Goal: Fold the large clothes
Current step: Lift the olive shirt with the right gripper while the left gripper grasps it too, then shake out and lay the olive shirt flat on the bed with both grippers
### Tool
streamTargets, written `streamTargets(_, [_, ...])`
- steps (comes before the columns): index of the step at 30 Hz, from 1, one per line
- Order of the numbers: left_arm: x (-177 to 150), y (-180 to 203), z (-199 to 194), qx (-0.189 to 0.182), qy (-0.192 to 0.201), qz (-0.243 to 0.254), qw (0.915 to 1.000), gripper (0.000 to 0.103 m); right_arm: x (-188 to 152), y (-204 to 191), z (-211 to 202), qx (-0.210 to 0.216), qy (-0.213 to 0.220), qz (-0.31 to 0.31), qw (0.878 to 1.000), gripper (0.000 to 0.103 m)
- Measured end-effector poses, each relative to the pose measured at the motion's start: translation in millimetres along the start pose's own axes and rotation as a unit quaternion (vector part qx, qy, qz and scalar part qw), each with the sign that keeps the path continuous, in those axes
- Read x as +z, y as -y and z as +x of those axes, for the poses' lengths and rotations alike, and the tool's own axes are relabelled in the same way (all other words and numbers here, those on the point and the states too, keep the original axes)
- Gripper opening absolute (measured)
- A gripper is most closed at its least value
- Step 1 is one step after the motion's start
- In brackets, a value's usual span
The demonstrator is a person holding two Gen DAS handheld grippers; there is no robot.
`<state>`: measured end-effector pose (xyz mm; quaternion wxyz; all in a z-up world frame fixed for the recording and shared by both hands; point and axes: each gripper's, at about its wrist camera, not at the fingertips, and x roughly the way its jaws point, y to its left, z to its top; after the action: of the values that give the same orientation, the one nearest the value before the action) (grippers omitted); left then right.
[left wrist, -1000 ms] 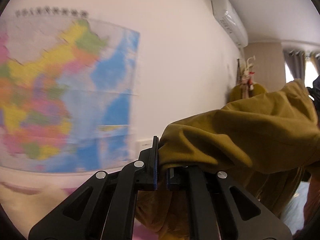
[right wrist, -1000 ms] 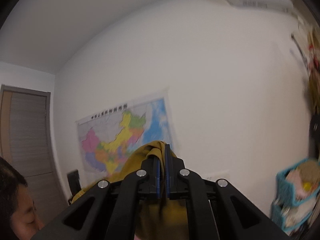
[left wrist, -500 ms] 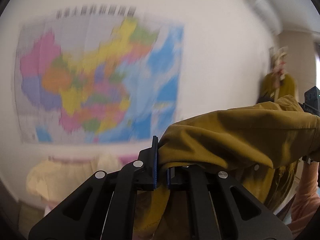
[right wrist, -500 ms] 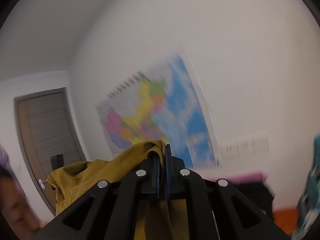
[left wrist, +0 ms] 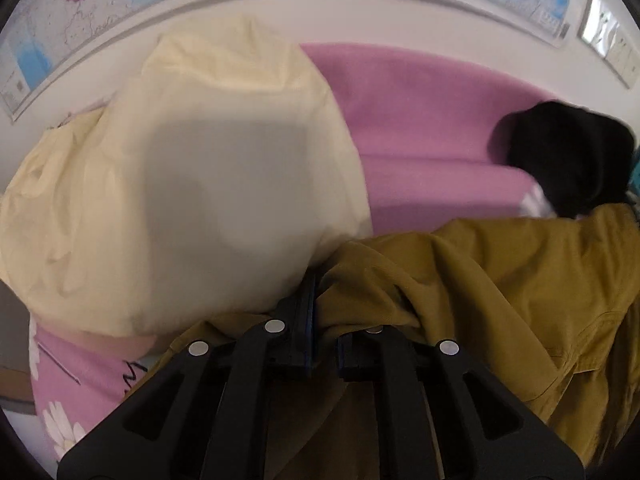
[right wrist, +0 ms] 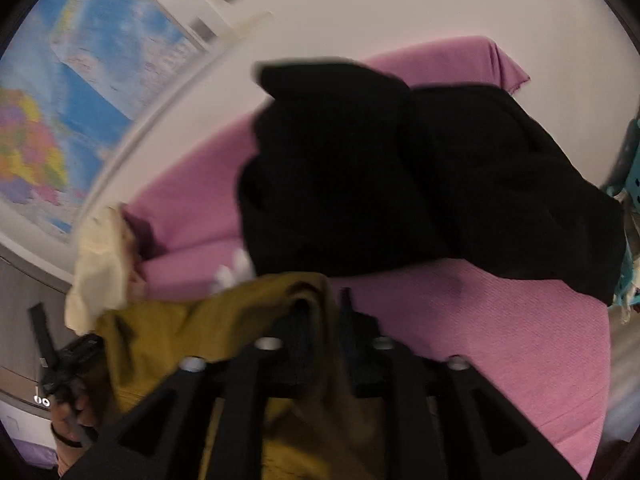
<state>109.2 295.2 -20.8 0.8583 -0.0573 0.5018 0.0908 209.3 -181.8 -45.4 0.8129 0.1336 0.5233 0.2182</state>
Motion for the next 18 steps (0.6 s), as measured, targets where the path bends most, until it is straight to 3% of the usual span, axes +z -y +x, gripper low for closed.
streamTargets(2, [-2, -9, -17, -0.039, 0.011, 0.016, 0.9990, 0.017, -1, -8, -19, -0.031, -0.003, -0.047, 0.998, 0.054])
streamTargets(4, [-10, -15, -39, -0.071, 0.035, 0.036, 0.9962, 0.019, -9, -17, -48, -0.042, 0.013, -0.087, 0.995, 0.062])
streamTargets(7, [-33, -25, -78, -0.168, 0.066, 0.057, 0.9819, 0.026, -32, -30, -99, 0.027, 0.040, -0.124, 0.991, 0.064])
streamTargets(10, [-49, -31, -92, -0.211, 0.092, 0.068, 0.9708, 0.043, -72, -57, -121, 0.090, 0.035, -0.174, 0.980, 0.071])
streamTargets(12, [-55, -31, -96, -0.237, 0.098, 0.071, 0.9640, 0.056, -97, -73, -105, 0.121, -0.002, -0.184, 0.975, 0.071])
streamTargets(13, [-56, -27, -98, -0.252, 0.106, 0.068, 0.9595, 0.070, -104, -75, -93, 0.127, -0.022, -0.180, 0.975, 0.071])
streamTargets(15, [-57, -34, -106, -0.246, 0.131, 0.053, 0.9588, 0.069, -117, -80, -58, 0.147, -0.080, -0.161, 0.973, 0.070])
streamTargets(18, [-63, -39, -115, -0.253, 0.149, 0.036, 0.9553, 0.069, -118, -78, -5, 0.111, -0.118, -0.133, 0.978, 0.070])
